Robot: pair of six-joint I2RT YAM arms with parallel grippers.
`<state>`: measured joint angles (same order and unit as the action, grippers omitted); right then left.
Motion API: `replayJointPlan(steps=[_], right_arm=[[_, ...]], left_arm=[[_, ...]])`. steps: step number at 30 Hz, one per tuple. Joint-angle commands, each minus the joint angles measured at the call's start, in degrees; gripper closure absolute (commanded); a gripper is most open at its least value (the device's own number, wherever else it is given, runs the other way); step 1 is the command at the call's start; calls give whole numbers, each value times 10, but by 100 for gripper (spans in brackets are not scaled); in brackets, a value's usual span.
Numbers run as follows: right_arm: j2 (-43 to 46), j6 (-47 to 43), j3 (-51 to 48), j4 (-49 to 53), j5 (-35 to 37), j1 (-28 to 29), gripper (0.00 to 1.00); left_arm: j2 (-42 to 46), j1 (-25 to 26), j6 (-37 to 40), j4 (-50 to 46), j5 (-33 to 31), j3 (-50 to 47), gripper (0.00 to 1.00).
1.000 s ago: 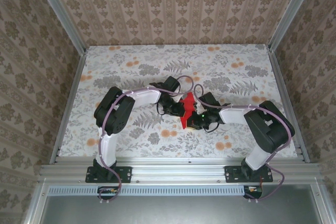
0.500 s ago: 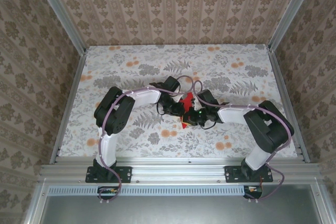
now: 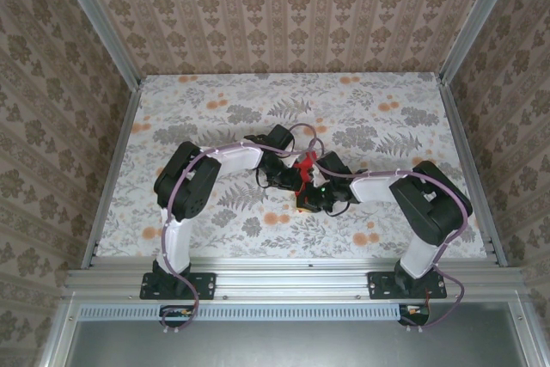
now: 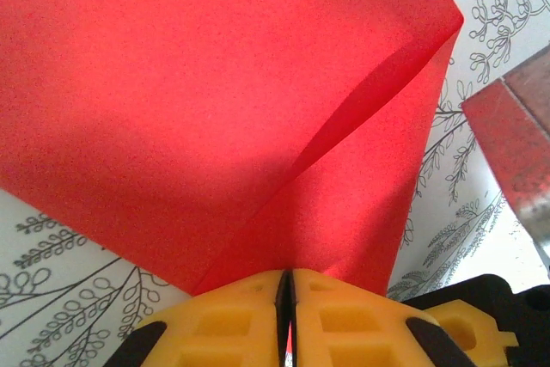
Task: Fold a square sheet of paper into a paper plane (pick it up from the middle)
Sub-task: Third fold the triangle at the center of the table.
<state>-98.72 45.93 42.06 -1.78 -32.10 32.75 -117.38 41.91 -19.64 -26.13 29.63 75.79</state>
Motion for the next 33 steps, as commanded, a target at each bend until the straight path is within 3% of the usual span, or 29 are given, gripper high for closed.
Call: replayJointPlan(steps=[1, 13, 20, 33], right_arm=[[3, -23, -16, 75, 5, 12, 95], [47, -20, -39, 87, 0, 23, 95], [77, 19, -13, 34, -8, -35, 96], [-17, -3, 61, 43, 1, -78, 96]], left_arm=[[-47, -11, 16, -56, -68, -23, 88], [-47, -12, 18, -61, -66, -20, 87], [-43, -12, 18, -63, -63, -21, 88], [-45, -12, 19, -57, -58, -21, 88]])
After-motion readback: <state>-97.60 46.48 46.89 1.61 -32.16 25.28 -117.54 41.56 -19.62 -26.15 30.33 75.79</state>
